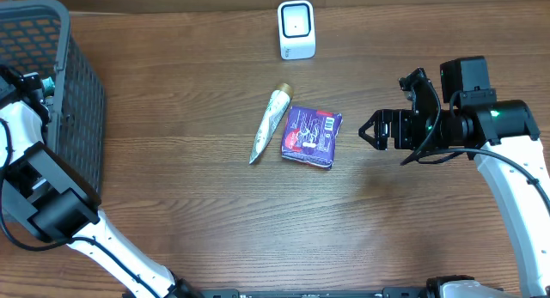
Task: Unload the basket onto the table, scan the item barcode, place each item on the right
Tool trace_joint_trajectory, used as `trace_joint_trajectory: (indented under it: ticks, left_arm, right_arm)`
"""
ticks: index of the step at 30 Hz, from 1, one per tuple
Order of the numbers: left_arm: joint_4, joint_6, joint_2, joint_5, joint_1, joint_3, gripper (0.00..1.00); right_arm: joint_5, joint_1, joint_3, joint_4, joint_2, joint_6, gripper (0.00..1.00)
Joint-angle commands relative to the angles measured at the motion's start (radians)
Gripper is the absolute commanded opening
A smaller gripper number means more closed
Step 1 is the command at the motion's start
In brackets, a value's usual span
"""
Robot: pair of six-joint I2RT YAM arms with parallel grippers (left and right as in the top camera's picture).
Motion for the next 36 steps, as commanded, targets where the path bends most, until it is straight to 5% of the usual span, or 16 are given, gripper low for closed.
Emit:
trace_joint_trajectory:
  ticks: [1,3,6,7,17,22,26,36]
  left_arm:
    - [0.008,0.006,0.076,-0.025,0.009,-0.025,0.64]
    - [0.015,0.005,0.076,-0.025,0.008,-0.025,0.50]
    - [0.014,0.002,0.076,-0.024,0.005,-0.025,0.06]
    - [0.013,0.002,0.076,-0.024,0.003,-0.025,0.04]
    - [-0.032,-0.052,0.051,-0.025,-0.038,-0.013,0.04]
    - [-0.077,-0.217,-0.005,-0.029,-0.059,0.042,0.04]
    - [-0.126,-0.461,-0.105,-0.029,-0.054,0.097,0.04]
    - [-0.129,-0.597,-0.329,-0.085,-0.045,0.101,0.04]
  right_arm:
    - [0.003,0.009,0.016,0.002,-0.003,-0.006,1.00]
    - [0.003,0.009,0.016,0.002,-0.003,-0.006,1.00]
    - [0.003,0.009,0.016,0.002,-0.003,-0.006,1.00]
    - [0.003,0.008,0.016,0.002,-0.003,-0.006,1.00]
    - [0.003,0.009,0.016,0.003,-0.003,-0.006,1.00]
    - [0.003,0.008,0.016,0.010,-0.003,-0.006,1.00]
    - [0.003,0.009,0.016,0.018,-0.003,-0.006,1.00]
    - [0.003,0.008,0.016,0.018,-0.003,-0.006,1.00]
